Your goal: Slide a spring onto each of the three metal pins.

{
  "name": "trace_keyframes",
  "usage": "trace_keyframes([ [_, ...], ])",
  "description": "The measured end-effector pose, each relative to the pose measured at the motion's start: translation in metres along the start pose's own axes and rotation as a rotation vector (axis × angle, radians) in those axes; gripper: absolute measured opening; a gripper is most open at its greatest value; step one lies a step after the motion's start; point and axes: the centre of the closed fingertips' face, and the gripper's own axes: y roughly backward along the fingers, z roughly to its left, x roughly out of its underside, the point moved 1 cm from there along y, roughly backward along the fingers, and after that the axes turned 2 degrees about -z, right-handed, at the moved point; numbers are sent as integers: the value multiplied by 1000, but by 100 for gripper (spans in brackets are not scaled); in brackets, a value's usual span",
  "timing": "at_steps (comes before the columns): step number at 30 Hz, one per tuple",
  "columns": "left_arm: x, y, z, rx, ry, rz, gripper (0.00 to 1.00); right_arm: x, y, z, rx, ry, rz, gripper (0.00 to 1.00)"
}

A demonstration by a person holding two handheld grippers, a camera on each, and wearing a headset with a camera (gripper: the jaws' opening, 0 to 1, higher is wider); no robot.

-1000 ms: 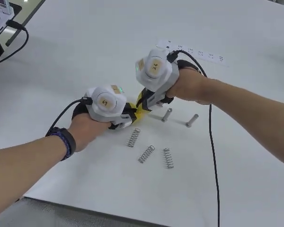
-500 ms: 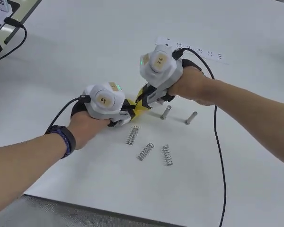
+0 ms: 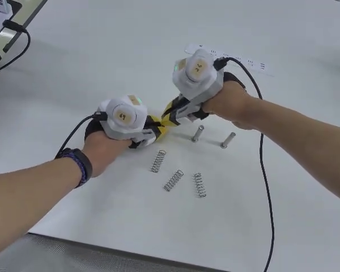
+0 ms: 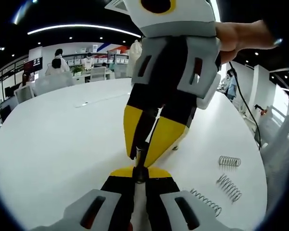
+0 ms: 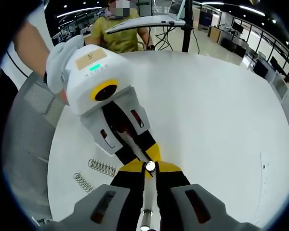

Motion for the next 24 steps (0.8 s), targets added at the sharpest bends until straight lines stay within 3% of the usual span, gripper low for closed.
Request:
trace_keyframes([
  [24,2,0,4,-6,64,10,3,-2,-3,3,-21,0,17,11],
])
